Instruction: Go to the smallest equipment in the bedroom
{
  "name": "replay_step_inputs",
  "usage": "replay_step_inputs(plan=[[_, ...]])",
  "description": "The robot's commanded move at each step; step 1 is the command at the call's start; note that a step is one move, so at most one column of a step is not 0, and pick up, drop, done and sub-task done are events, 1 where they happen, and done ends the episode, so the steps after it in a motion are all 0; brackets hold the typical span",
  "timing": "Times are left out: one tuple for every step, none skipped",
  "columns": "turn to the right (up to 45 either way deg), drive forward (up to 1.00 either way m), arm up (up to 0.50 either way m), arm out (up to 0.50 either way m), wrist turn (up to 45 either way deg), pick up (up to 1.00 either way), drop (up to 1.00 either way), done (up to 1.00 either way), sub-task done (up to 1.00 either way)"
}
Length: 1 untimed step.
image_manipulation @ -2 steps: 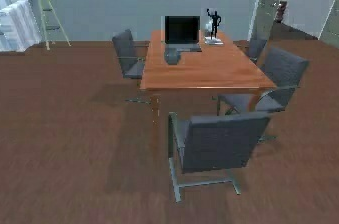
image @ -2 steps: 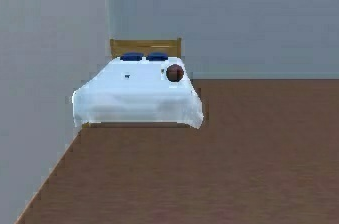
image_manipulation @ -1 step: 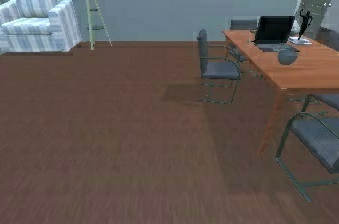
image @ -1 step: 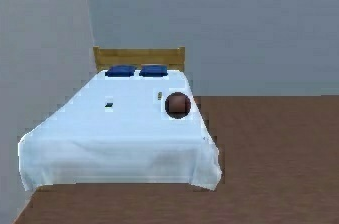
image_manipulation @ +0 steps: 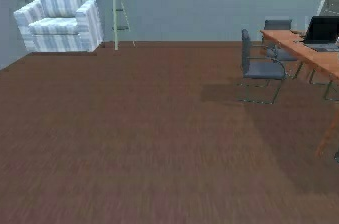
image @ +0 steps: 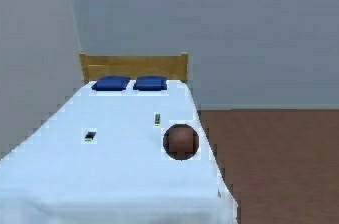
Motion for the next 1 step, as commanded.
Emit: replay_step_inputs(plan=[[0.0,0.00,0.00,0.00,0.0,0.00,0.00,1.00,0.00]])
